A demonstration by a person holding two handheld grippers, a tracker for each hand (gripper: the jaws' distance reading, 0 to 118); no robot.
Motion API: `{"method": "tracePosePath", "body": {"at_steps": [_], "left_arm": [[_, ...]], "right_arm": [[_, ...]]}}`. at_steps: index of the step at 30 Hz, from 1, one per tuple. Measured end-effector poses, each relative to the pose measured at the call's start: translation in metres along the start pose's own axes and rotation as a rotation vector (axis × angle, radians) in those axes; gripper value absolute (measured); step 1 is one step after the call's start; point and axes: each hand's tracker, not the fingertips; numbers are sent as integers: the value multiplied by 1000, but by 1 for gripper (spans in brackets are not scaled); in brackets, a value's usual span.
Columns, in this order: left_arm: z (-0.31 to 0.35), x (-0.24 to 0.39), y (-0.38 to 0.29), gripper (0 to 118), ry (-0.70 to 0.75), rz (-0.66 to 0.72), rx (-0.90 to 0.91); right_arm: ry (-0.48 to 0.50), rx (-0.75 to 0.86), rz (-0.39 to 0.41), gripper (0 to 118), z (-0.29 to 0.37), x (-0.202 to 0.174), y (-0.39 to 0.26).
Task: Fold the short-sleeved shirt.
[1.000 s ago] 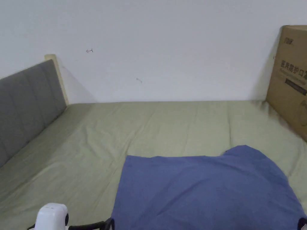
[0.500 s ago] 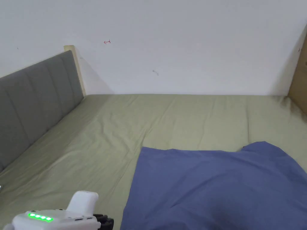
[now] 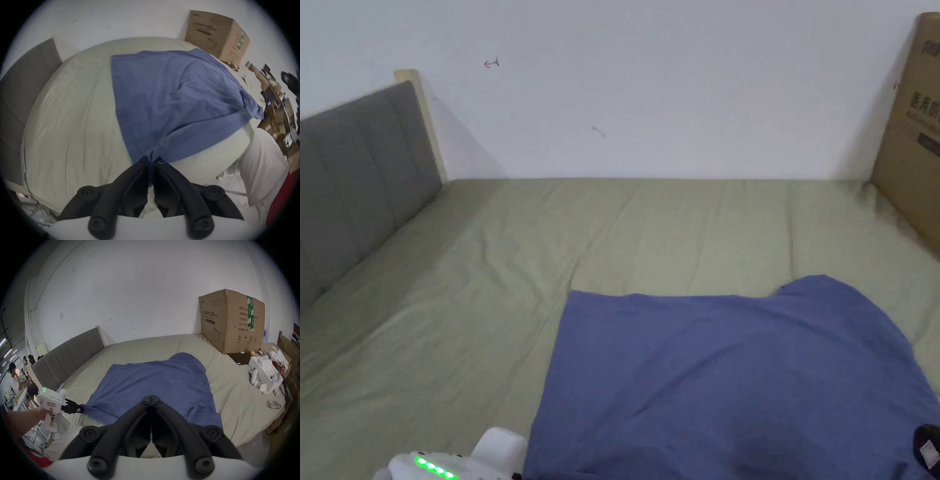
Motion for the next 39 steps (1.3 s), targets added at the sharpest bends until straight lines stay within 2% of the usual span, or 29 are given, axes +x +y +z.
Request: {"method": "tracePosePath", "body": {"at_steps": [3,6,7,8,9,11,13,17,20,21,22,23,24,25,28,29,35,39], "left_arm": [[22,7,-16,5,24,38,147],[40,6,-30,5,19,137,301],[46,8,-34,5,11,154,327],[51,12,-37,5,10,161,353],[47,12,-40,5,9,146,369],[53,19,-42,5,14,112,387],[55,28,-39,5,9,100,382],[57,34,-36,5,18,87,364],[59,34,-37,5,27,112,348],[56,31,-37,5,28,122,337],[55,31,-37,5,27,127,328],[56,32,-38,5,23,126,317],[57,34,-39,5,21,122,310],[52,27,-41,5,25,111,305],[52,29,-42,5,33,98,299],[54,32,-37,5,35,105,303],[61,25,-9,5,41,182,382],[47,5,39,5,33,246,396]], "right_arm": [[-40,-10,-53,0,-1,23,-7],[-152,-96,-142,2,-13,60,-21],[-131,-157,-182,25,-20,76,-28],[-122,-208,-220,64,-25,91,-36],[-134,-261,-245,114,-31,102,-44],[-177,-382,-244,117,-44,126,-65],[-219,-370,-251,117,-53,137,-83],[-315,-523,-247,117,-79,158,-109],[-336,-605,-271,112,-84,170,-117],[-336,-614,-269,84,-84,171,-117],[-395,-594,-202,50,-75,164,-112],[-316,-562,-191,37,-69,164,-107],[-254,-565,-212,18,-67,163,-105],[-240,-560,-195,7,-65,163,-103],[-239,-518,-120,5,-54,148,-93],[-246,-475,-123,5,-50,148,-89],[-155,-278,-336,4,-26,148,-39],[-156,-235,-333,4,-45,147,9]]}}
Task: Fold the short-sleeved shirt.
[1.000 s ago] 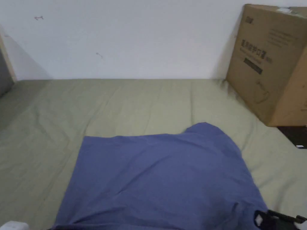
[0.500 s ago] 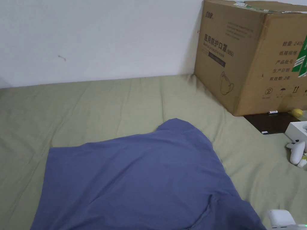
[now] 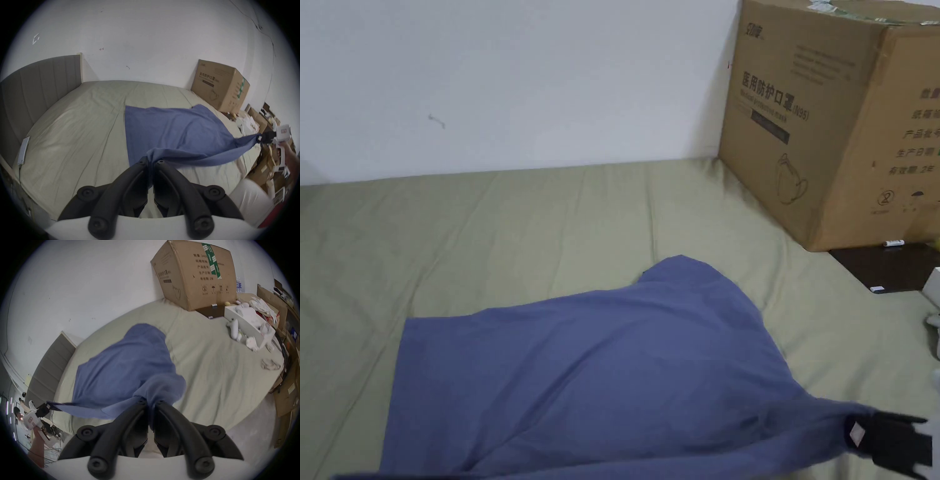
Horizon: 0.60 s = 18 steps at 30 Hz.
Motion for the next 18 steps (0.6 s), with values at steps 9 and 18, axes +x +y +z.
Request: {"method": "tracePosePath", "body": {"at_steps": [9,18], "left_arm": [[-160,-37,59,5,24,87,-171],[-195,-54,31,115,80,174,-188]], "right_arm": [[-123,-85,-22,4,-153,-21,97],[-228,-21,-28,112,-231,-11,75]]}}
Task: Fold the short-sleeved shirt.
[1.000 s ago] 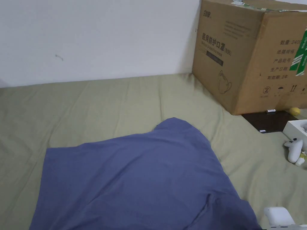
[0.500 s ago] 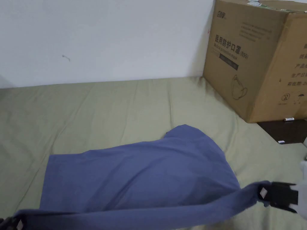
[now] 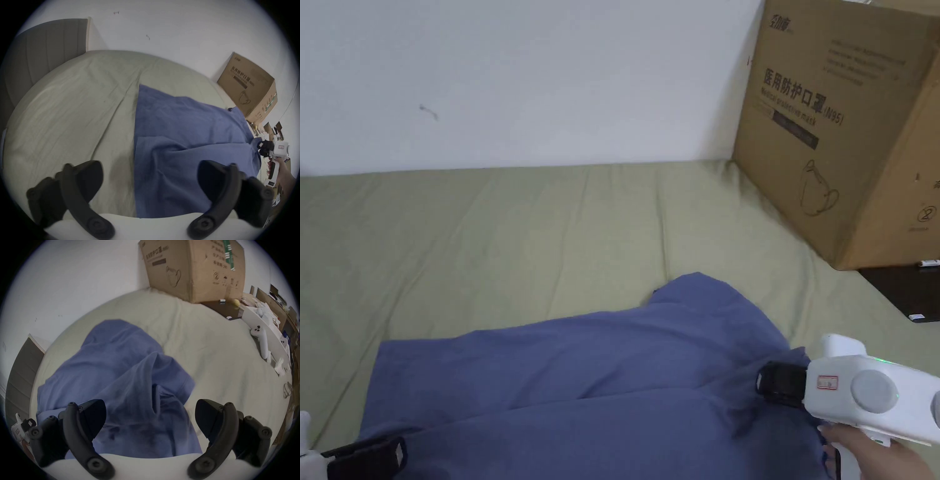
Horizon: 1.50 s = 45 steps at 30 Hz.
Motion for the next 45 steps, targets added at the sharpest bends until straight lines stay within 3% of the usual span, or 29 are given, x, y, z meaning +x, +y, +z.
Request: {"method": "tracePosePath", "body": {"at_steps": [4,8,10,11,12,13,14,15,16,18,23,25,27,28,29,30,31,32,33,37,38,40,41,42,43,45], "left_arm": [[36,13,6,114,-10,-85,53],[107,38,-8,112,-29,-175,215],[142,49,-24,95,-63,-175,275],[161,56,-36,77,-57,-177,307],[170,52,-49,40,-43,-187,329],[182,57,-60,8,-23,-206,327],[193,61,-71,0,-13,-221,325],[200,64,-80,0,11,-231,322],[210,63,-92,0,11,-220,328],[217,58,-97,0,-50,-163,275],[177,35,-60,0,0,-90,44],[141,24,-44,0,52,-45,-41],[108,4,-34,0,-3,11,-78],[89,1,-31,6,-27,41,-107],[73,-4,-30,28,-35,52,-143],[59,-8,-31,80,5,40,-170],[43,-9,-33,110,71,16,-215],[30,-8,-39,118,98,-1,-258],[22,-10,-42,110,97,-8,-226],[6,0,-54,117,118,-72,-260],[5,8,-54,112,142,-141,-297],[19,22,-57,82,142,-248,-246],[24,26,-58,61,124,-258,-232],[27,29,-60,22,119,-272,-219],[29,30,-61,6,122,-280,-215],[39,29,-57,6,128,-296,-207]], "right_arm": [[55,108,35,112,55,3,-3],[198,317,144,111,148,-6,-22],[288,401,177,111,193,-11,-42],[329,434,188,108,212,-14,-54],[345,455,199,87,227,-16,-65],[356,471,205,32,239,-19,-78],[353,492,206,0,249,-22,-90],[333,506,209,0,256,-26,-100],[241,500,182,0,259,-23,-114],[381,441,198,0,258,-22,-120],[304,423,350,0,256,-29,-130],[308,415,337,0,256,-34,-127],[348,379,306,0,253,-34,-127],[355,366,291,0,250,-34,-128],[356,354,280,0,247,-33,-123],[355,347,271,0,245,-32,-123],[352,333,260,0,242,-32,-124],[355,317,252,0,239,-31,-124],[355,306,245,0,240,-34,-123],[332,269,247,0,231,-37,-124],[317,259,251,0,227,-38,-124],[304,253,245,0,221,-37,-125],[304,259,235,0,217,-31,-125],[308,268,221,0,214,-28,-124],[317,275,204,0,211,-25,-121],[332,268,146,0,203,-11,-106]]}}
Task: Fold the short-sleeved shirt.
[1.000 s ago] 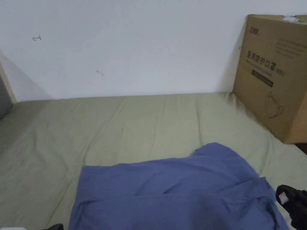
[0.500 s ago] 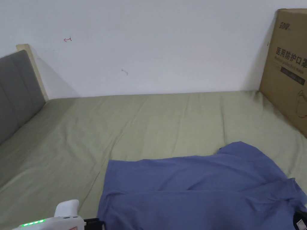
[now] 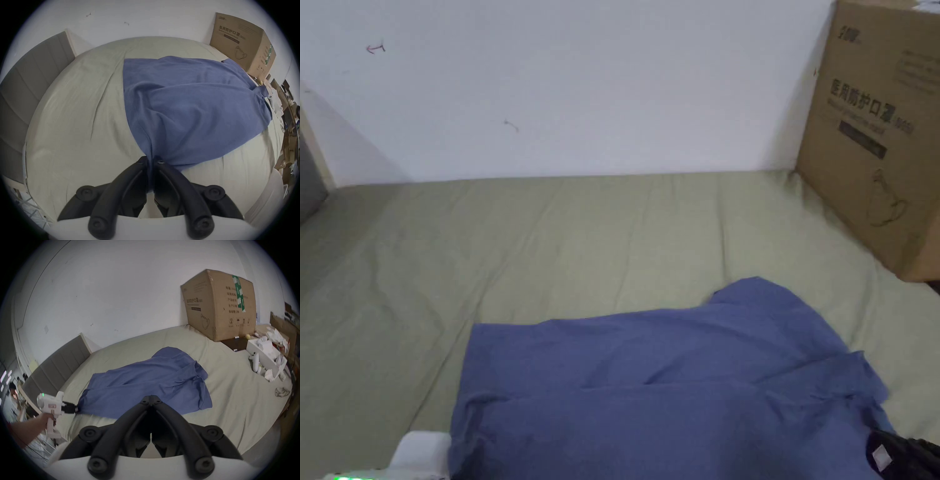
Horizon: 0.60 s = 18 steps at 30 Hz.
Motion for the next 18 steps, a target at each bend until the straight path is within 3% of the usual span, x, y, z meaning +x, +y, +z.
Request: {"method": "tracePosePath", "body": {"at_steps": [3,6,7,8,9,10,13,16,17,18], "left_arm": [[11,-14,8,6,-40,46,10],[22,-18,11,6,-55,62,36],[29,-16,15,6,-63,61,43],[33,-16,16,6,-74,65,61],[35,-17,17,6,-75,72,72],[37,-17,19,6,-78,77,74],[48,-12,24,6,-88,89,89],[48,-12,28,6,-80,91,72],[46,-13,27,6,-80,92,63],[44,-13,26,6,-82,96,55]], "right_arm": [[-82,-26,-102,0,-25,39,29],[-88,-204,-156,0,-65,83,59],[-103,-228,-163,20,-77,93,63],[-112,-275,-166,64,-90,103,65],[-130,-344,-177,116,-106,112,64],[-142,-285,-214,116,-115,121,61],[-203,-506,-260,116,-149,141,43],[-269,-608,-295,115,-169,157,24],[-259,-632,-287,112,-173,160,18],[-263,-615,-264,96,-172,159,13]]}}
